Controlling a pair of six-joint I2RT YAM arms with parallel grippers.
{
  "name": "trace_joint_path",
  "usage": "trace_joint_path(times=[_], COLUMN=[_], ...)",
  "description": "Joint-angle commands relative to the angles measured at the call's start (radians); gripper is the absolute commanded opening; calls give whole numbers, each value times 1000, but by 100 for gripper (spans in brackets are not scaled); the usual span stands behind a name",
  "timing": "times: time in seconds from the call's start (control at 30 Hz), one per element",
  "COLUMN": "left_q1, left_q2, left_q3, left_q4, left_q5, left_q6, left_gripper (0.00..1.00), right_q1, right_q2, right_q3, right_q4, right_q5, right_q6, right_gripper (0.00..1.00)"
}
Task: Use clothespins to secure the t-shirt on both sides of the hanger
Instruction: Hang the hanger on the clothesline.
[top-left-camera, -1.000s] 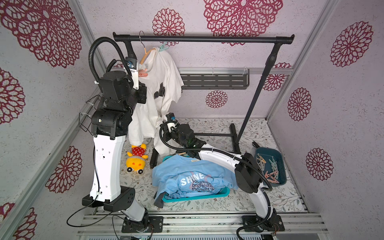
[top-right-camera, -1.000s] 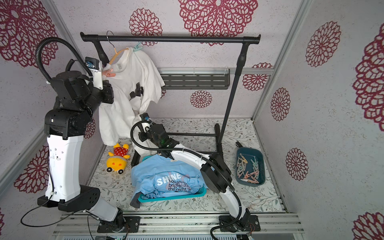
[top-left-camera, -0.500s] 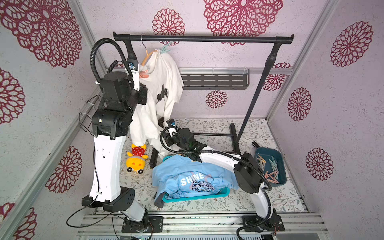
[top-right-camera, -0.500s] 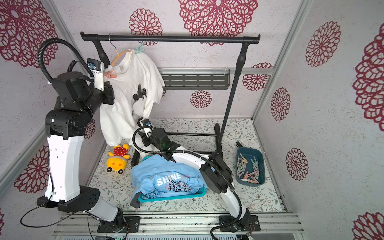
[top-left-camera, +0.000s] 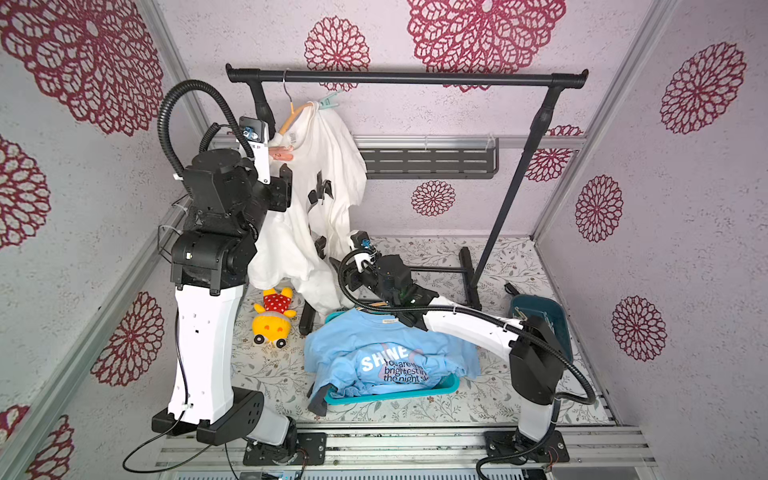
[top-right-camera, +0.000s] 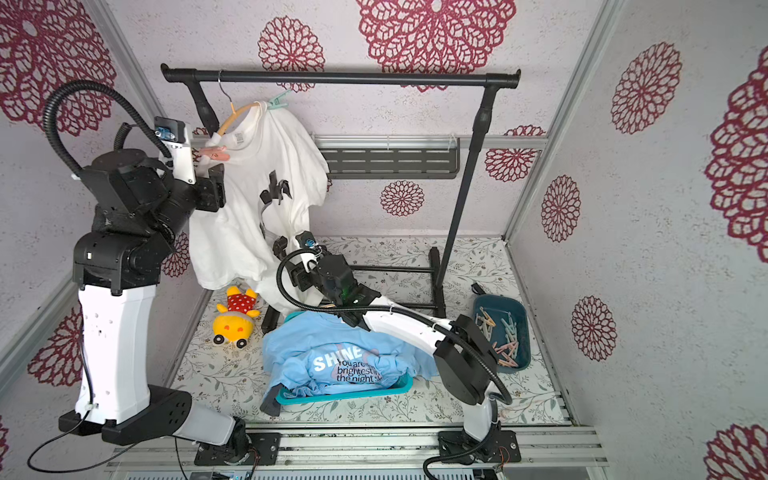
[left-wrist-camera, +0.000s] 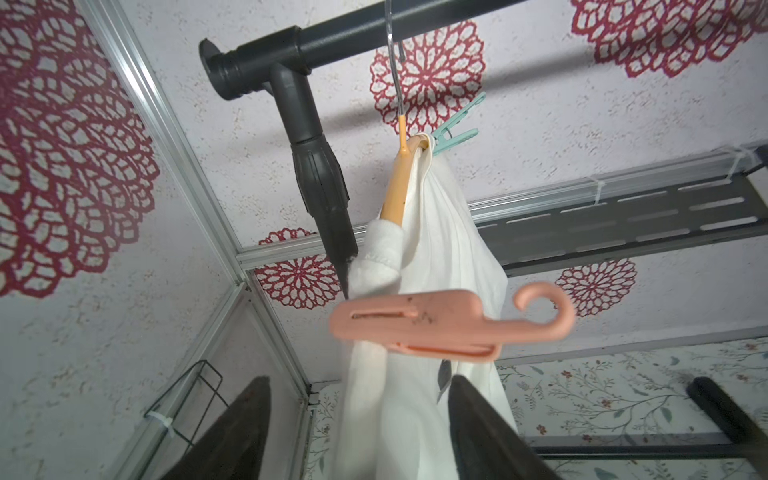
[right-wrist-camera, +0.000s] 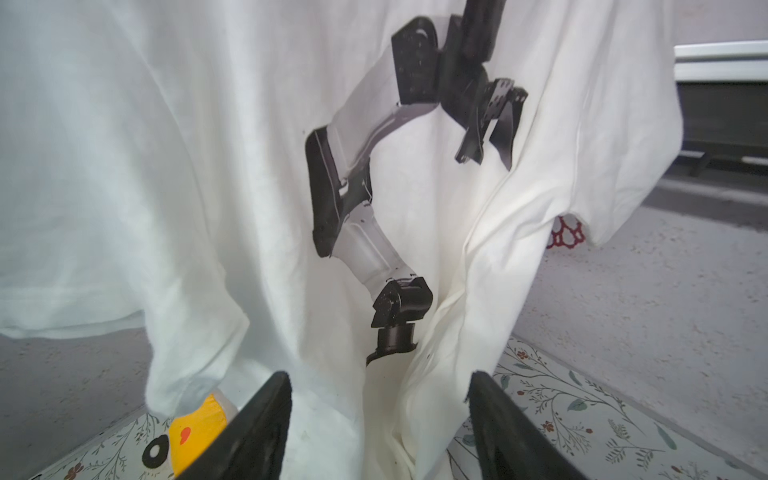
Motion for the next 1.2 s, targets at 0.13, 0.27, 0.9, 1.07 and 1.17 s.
trace_joint_path(times=[0.13,0.27,0.9,1.07,1.17], left_q1=[-2,-22,-190,-192,-192], left_q2=[-106,-186,-479,-540,-574], left_q3=[-75,-165,-561,-727,-831], left_q4=[34,59,-56,-52,-28], left_q5=[34,67,199,158,129], left_q6=[-77,-115,-280,-305,-340], left_gripper=[95,97,91,91,92], right_q1=[1,1,-120,-162,-174], right_q2=[-158,-235,-336,-147,-27], right_q3=[-85,-128,-312,-183,-89], right_q4=[-31,-105,-220,-174,-154], right_q5=[66,103,52,-50,-75], right_q6=[-15,7,187,261,278], right_gripper=[75,75,87,87,87])
